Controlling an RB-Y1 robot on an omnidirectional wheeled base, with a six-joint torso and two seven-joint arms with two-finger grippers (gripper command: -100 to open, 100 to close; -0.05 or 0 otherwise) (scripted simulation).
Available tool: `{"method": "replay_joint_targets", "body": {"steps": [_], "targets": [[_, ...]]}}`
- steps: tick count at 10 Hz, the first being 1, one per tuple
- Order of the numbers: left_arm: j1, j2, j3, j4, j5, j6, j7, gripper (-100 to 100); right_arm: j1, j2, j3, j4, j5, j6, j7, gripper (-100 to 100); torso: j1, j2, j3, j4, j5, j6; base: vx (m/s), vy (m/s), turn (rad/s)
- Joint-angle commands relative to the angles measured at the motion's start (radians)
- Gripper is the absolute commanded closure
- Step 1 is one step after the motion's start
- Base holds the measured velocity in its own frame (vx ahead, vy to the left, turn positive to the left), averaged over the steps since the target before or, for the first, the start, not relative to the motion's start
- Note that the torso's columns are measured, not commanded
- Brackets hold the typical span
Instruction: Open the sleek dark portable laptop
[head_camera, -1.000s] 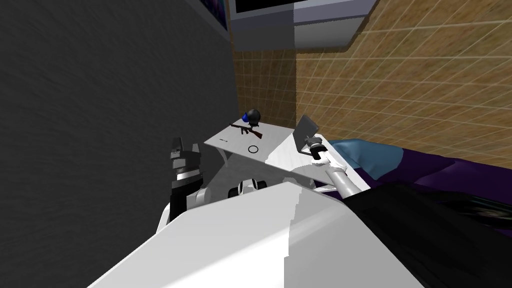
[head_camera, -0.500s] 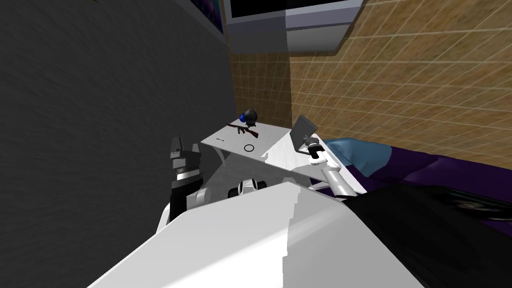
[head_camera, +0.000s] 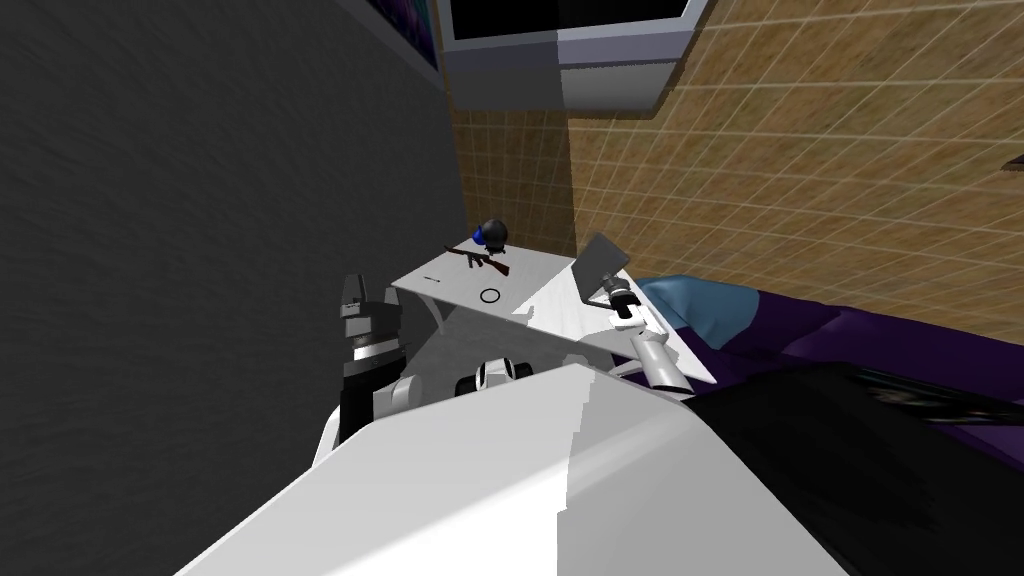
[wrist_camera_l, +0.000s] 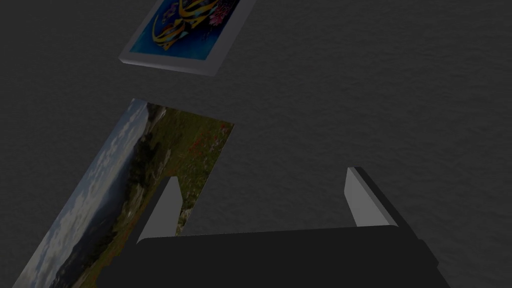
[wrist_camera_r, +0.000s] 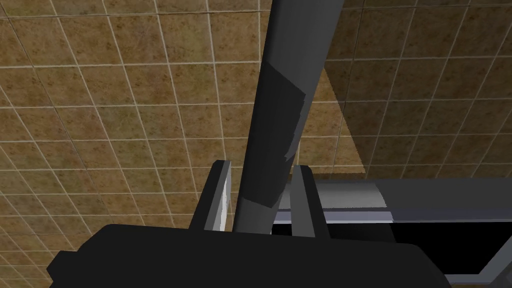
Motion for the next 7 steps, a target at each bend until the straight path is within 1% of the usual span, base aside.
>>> {"method": "replay_joint_targets", "body": {"steps": [1,2,3,4,6,7], "targets": [[0.000,0.000,0.000,0.000,0.000,0.000,0.000,0,-0.024,0.057,-0.011,0.039,-0.027,-0.029,-0.032,100,0.001,-0.001,0.000,-0.001,-0.001,-0.001,-0.022,-0.085,-0.058],[0.000,0.000,0.000,0.000,0.000,0.000,0.000,0,-0.028,0.039,-0.015,0.025,-0.019,-0.030,-0.023,100,0.002,-0.001,0.000,-0.003,-0.002,-0.002,-0.014,-0.033,-0.014],[0.000,0.000,0.000,0.000,0.000,0.000,0.000,0,-0.039,0.082,-0.023,0.055,-0.043,-0.074,-0.044,100,0.007,-0.002,-0.001,-0.001,0.002,-0.005,0.010,-0.068,-0.095],[0.000,0.000,0.000,0.000,0.000,0.000,0.000,0,-0.039,0.082,-0.023,0.055,-0.043,-0.074,-0.044,100,0.008,-0.002,-0.001,-0.001,0.002,-0.005,0.014,-0.066,-0.068],[0.000,0.000,0.000,0.000,0.000,0.000,0.000,0,-0.046,0.124,-0.029,0.085,-0.065,-0.114,-0.061,100,0.009,-0.003,-0.001,-0.002,0.000,-0.008,0.011,-0.063,-0.064],[0.000,0.000,0.000,0.000,0.000,0.000,0.000,0,-0.046,0.124,-0.029,0.085,-0.065,-0.114,-0.061,100,0.009,-0.003,-0.001,-0.003,-0.001,-0.008,0.008,-0.040,-0.037]]}}
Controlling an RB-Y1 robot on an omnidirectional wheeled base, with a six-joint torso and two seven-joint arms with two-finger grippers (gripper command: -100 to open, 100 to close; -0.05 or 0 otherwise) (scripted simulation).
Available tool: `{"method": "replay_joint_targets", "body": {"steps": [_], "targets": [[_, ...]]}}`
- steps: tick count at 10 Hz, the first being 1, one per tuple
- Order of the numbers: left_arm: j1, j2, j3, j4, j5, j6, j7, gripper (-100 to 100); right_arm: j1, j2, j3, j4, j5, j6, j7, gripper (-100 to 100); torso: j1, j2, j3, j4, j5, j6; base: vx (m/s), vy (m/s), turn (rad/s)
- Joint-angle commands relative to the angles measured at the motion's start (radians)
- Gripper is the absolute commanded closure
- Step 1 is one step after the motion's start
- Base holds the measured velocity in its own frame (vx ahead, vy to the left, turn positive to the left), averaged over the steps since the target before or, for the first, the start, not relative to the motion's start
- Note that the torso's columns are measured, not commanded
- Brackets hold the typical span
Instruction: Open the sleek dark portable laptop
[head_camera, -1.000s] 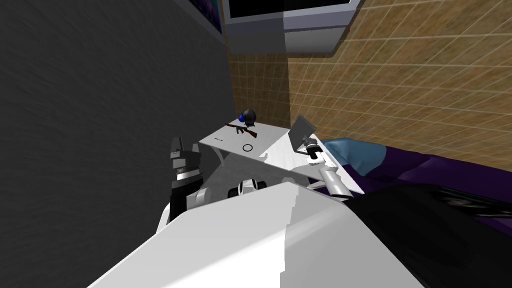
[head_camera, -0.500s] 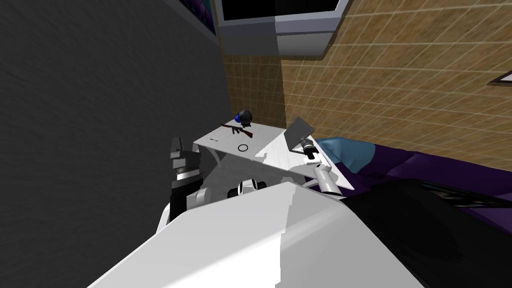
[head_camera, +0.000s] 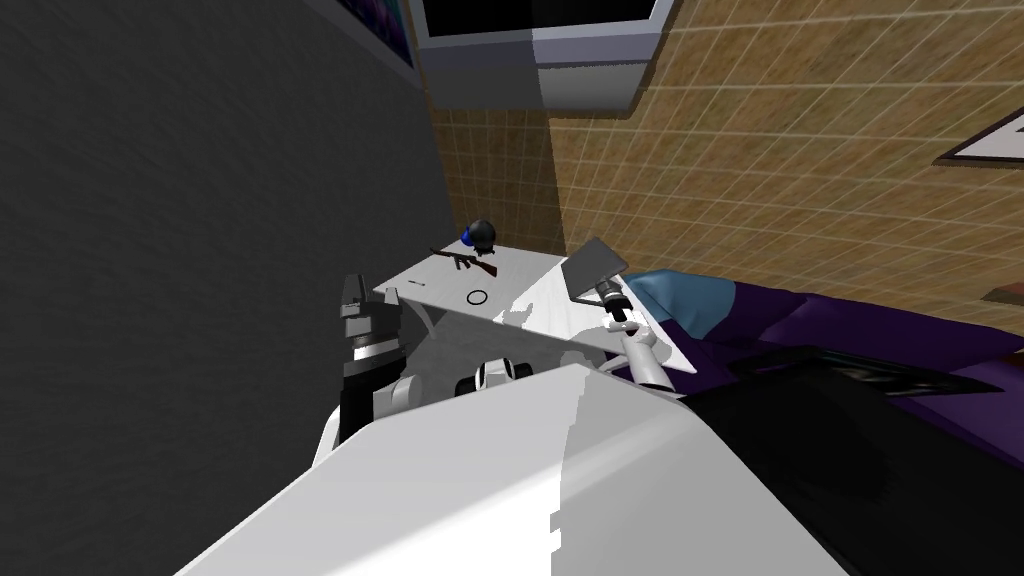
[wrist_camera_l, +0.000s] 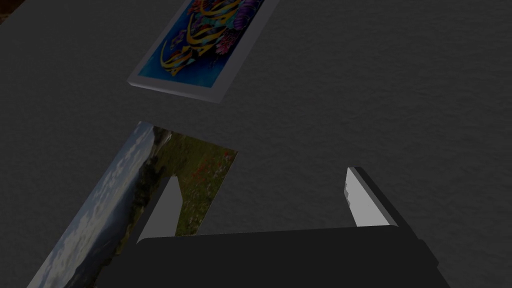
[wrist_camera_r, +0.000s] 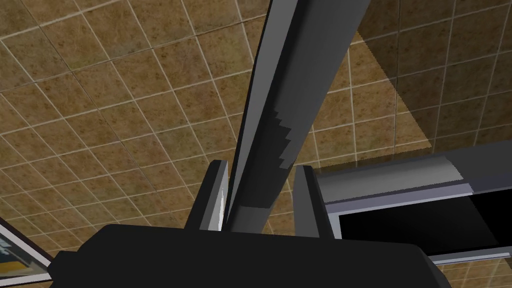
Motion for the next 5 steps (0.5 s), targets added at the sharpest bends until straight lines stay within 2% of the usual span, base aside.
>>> {"method": "replay_joint_targets", "body": {"steps": [1,2,5], "targets": [[0.000,0.000,0.000,0.000,0.000,0.000,0.000,0,-0.006,0.049,0.005,0.038,-0.013,-0.033,-0.010,100,0.000,-0.002,-0.001,0.000,0.000,-0.002,0.006,-0.036,-0.052],[0.000,0.000,0.000,0.000,0.000,0.000,0.000,0,-0.006,0.049,0.005,0.038,-0.013,-0.033,-0.010,100,0.001,-0.003,-0.002,-0.001,0.000,-0.003,0.003,-0.034,-0.036],[0.000,0.000,0.000,0.000,0.000,0.000,0.000,0,-0.017,0.113,-0.003,0.084,-0.047,-0.093,-0.036,100,0.002,-0.004,-0.002,-0.001,0.000,-0.004,0.012,-0.053,-0.056]]}}
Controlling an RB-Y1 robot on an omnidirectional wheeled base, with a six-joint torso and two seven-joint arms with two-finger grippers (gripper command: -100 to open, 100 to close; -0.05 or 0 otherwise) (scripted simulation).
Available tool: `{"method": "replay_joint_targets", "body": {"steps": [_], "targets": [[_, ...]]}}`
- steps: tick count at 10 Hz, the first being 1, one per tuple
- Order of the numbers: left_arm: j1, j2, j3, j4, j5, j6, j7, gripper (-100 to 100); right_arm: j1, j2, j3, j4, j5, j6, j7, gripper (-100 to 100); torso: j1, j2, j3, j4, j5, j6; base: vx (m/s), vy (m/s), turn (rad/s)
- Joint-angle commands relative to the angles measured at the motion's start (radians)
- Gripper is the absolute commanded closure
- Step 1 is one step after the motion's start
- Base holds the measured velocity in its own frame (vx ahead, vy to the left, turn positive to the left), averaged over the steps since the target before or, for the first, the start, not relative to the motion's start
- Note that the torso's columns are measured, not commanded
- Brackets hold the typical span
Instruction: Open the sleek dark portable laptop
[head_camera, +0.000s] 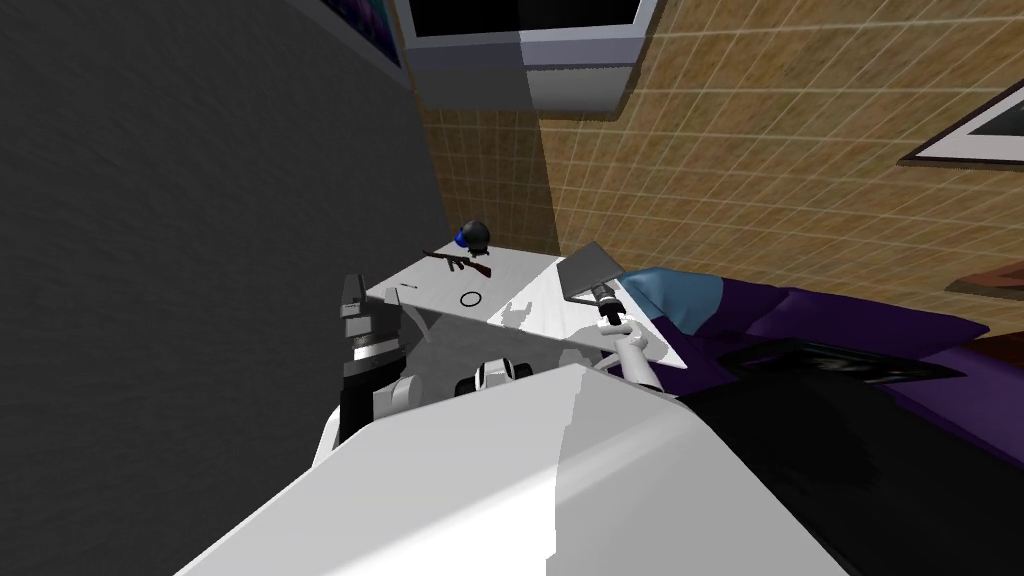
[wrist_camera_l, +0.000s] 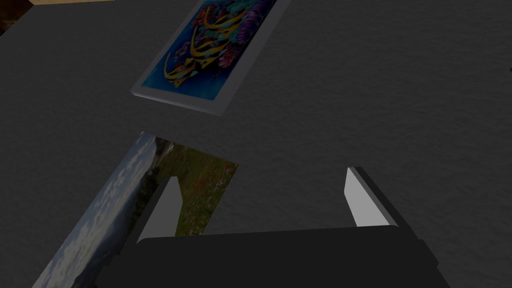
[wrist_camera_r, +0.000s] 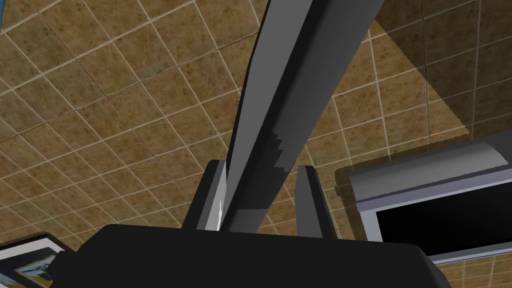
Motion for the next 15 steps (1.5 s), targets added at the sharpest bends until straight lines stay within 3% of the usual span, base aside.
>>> {"method": "replay_joint_targets", "body": {"steps": [1,3,4,5,7,8,10,11,15], "targets": [[0.000,0.000,0.000,0.000,0.000,0.000,0.000,0,0.003,0.049,0.007,0.029,-0.016,-0.035,-0.013,100,-0.002,0.000,0.000,0.000,-0.001,0.001,0.007,-0.039,-0.049],[0.000,0.000,0.000,0.000,0.000,0.000,0.000,0,-0.004,0.091,0.001,0.060,-0.038,-0.075,-0.030,100,0.000,-0.002,-0.001,0.000,0.000,-0.002,0.012,-0.051,-0.047],[0.000,0.000,0.000,0.000,0.000,0.000,0.000,0,-0.003,0.068,-0.011,0.042,-0.034,-0.068,-0.025,100,0.000,0.000,0.000,0.000,0.000,0.000,0.000,-0.026,-0.032],[0.000,0.000,0.000,0.000,0.000,0.000,0.000,0,-0.041,0.065,0.026,0.090,-0.087,-0.119,-0.017,100,0.001,0.002,0.000,0.003,0.004,0.001,-0.012,-0.016,-0.133],[0.000,0.000,0.000,0.000,0.000,0.000,0.000,0,-0.041,0.065,0.026,0.124,-0.098,-0.119,-0.017,100,0.004,0.005,0.002,0.006,0.008,0.000,-0.004,-0.020,-0.043],[0.000,0.000,0.000,0.000,0.000,0.000,0.000,0,-0.080,0.061,0.065,0.147,-0.146,-0.159,-0.005,100,0.005,0.004,0.002,0.005,0.007,-0.001,-0.009,-0.013,-0.089],[0.000,0.000,0.000,0.000,0.000,0.000,0.000,0,-0.080,0.061,0.065,0.207,-0.159,-0.165,-0.005,100,0.005,0.004,0.002,0.006,0.007,-0.001,0.000,-0.011,-0.021],[0.000,0.000,0.000,0.000,0.000,0.000,0.000,0,-0.095,0.025,0.058,0.187,-0.163,-0.137,-0.022,-100,0.004,0.003,0.001,0.004,0.005,-0.001,-0.038,0.011,0.045],[0.000,0.000,0.000,0.000,0.000,0.000,0.000,0,-0.119,-0.024,0.066,0.167,-0.172,-0.070,-0.048,-100,0.005,0.013,0.007,0.011,0.012,0.007,-0.053,0.017,0.039]]}}
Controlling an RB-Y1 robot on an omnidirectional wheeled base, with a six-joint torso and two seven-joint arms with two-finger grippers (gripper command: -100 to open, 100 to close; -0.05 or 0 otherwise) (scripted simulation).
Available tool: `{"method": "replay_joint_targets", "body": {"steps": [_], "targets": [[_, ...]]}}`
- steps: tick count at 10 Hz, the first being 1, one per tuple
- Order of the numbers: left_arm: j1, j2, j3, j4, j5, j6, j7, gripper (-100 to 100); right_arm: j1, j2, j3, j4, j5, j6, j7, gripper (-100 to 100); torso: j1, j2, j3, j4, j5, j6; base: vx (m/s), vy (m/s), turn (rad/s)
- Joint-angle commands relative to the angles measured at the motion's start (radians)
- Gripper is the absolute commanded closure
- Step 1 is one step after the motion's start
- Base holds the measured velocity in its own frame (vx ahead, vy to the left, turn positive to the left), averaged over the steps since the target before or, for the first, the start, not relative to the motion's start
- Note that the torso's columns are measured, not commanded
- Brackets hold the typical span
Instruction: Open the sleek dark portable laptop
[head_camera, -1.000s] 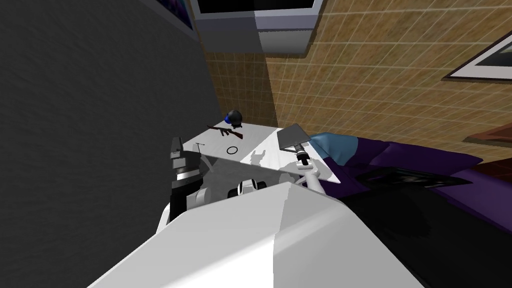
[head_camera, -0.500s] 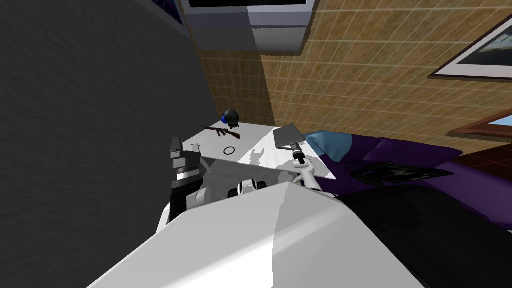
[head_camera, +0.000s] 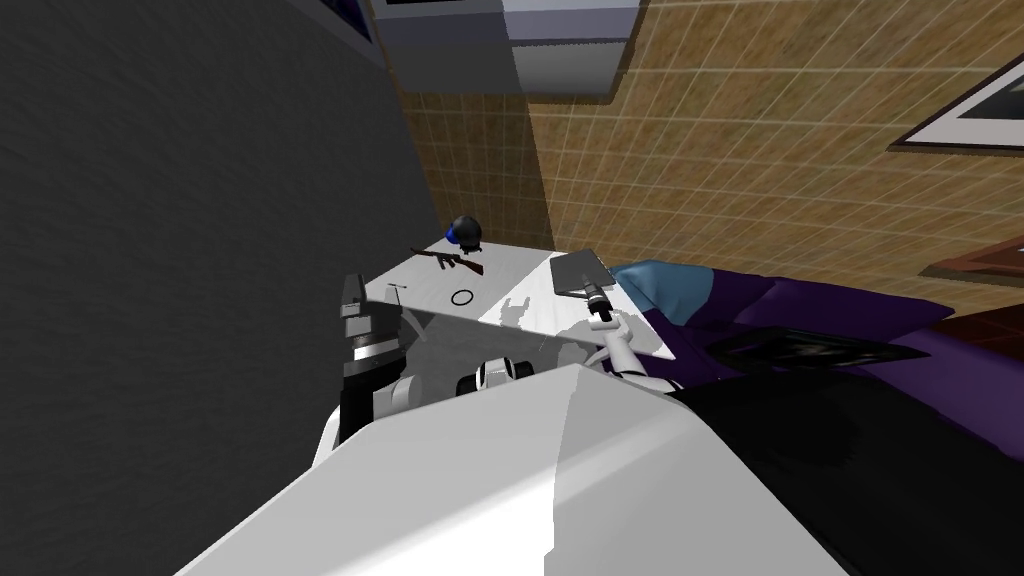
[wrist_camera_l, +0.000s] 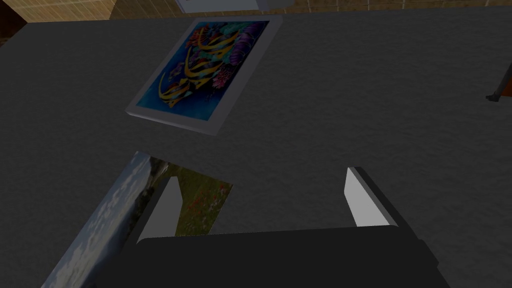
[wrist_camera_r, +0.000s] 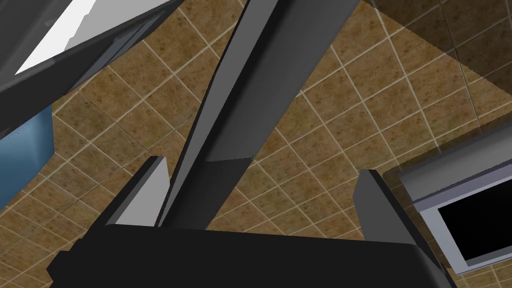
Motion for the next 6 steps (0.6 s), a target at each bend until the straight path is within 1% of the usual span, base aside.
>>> {"method": "replay_joint_targets", "body": {"steps": [1,4,5,6], "targets": [[0.000,0.000,0.000,0.000,0.000,0.000,0.000,0,-0.014,-0.035,0.005,-0.015,-0.007,0.044,-0.019,-100,0.001,0.000,0.000,0.000,0.001,0.000,-0.048,0.011,0.033],[0.000,0.000,0.000,0.000,0.000,0.000,0.000,0,-0.032,-0.071,0.011,-0.029,-0.013,0.094,-0.039,-100,0.001,-0.001,-0.001,0.000,0.001,0.000,-0.046,0.016,0.037],[0.000,0.000,0.000,0.000,0.000,0.000,0.000,0,-0.032,-0.059,0.009,-0.015,-0.010,0.077,-0.031,-100,0.001,-0.001,-0.001,0.000,0.001,0.000,-0.021,0.005,0.009],[0.000,0.000,0.000,0.000,0.000,0.000,0.000,0,-0.033,-0.060,0.010,-0.017,-0.010,0.083,-0.032,0,0.000,-0.002,-0.001,-0.001,0.000,0.000,0.000,0.000,0.000]]}}
